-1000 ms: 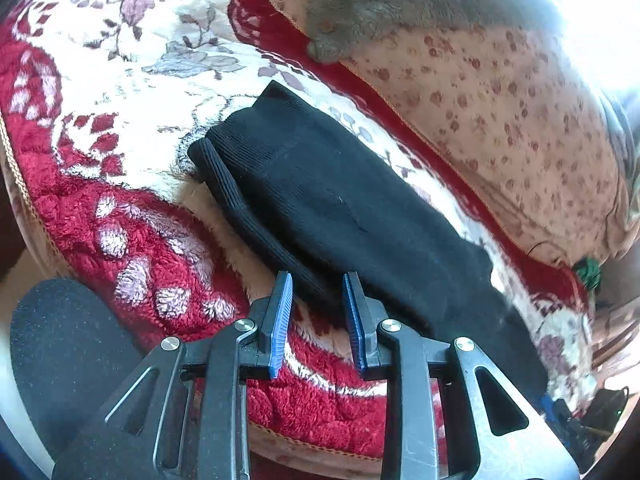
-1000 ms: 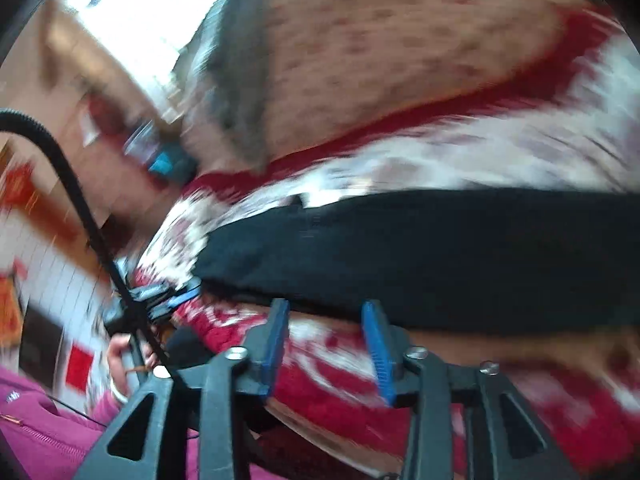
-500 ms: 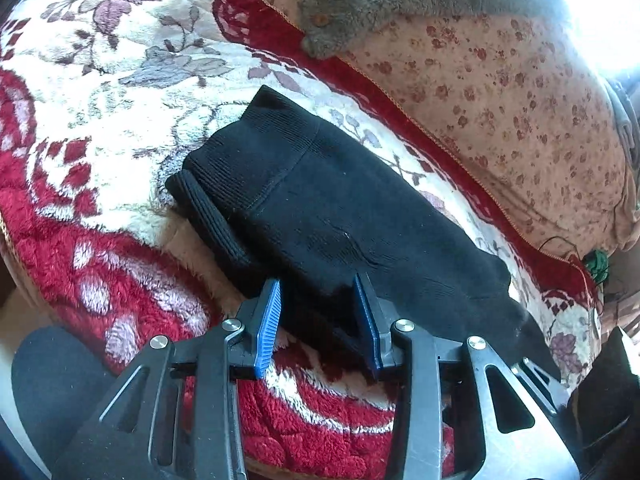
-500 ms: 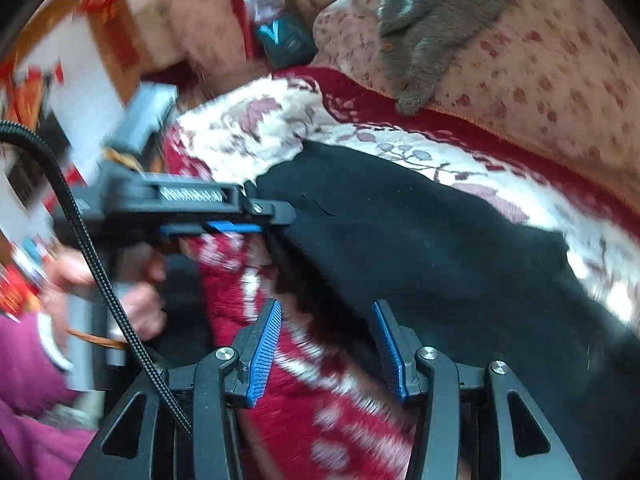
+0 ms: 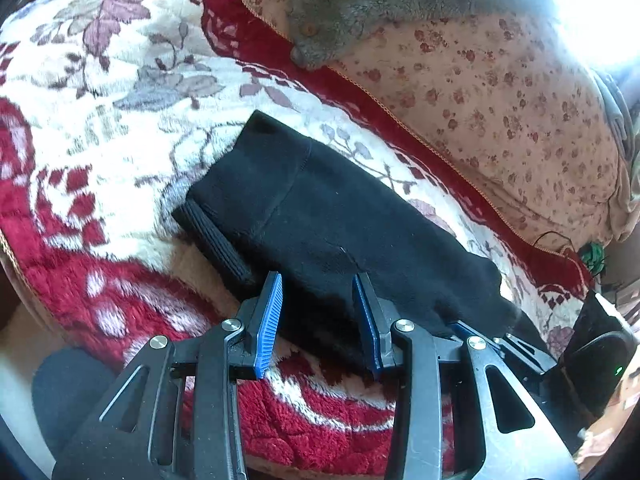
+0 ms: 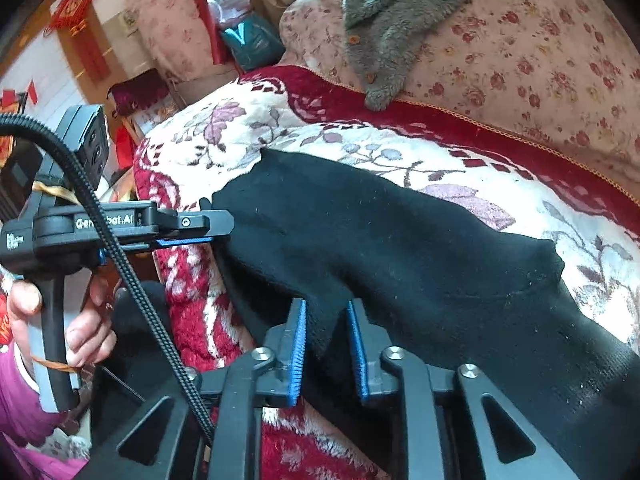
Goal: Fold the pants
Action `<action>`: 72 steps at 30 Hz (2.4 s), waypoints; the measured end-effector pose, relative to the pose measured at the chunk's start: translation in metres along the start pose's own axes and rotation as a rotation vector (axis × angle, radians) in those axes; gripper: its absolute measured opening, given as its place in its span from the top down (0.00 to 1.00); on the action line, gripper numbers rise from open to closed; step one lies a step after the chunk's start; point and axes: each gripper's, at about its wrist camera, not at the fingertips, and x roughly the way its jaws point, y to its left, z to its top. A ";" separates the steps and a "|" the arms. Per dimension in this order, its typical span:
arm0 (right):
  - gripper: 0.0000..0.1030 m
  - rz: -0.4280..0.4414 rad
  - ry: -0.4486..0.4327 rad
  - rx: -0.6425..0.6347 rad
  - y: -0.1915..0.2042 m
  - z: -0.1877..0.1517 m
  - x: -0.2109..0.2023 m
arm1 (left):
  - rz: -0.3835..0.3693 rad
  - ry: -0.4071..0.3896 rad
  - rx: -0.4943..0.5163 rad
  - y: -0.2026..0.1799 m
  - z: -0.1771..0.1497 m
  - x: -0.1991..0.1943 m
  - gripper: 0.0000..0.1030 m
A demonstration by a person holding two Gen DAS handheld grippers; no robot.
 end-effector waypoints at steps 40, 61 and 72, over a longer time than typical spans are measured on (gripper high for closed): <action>0.91 0.028 -0.003 -0.005 0.013 0.002 0.005 | -0.116 -0.091 -0.142 0.026 0.015 0.007 0.90; 0.65 0.052 -0.058 0.159 -0.010 -0.014 -0.027 | 0.113 -0.204 -0.033 0.018 -0.014 -0.033 0.85; 0.62 -0.091 -0.105 0.264 -0.053 -0.036 -0.073 | 0.121 -0.127 0.111 -0.044 -0.030 -0.004 0.85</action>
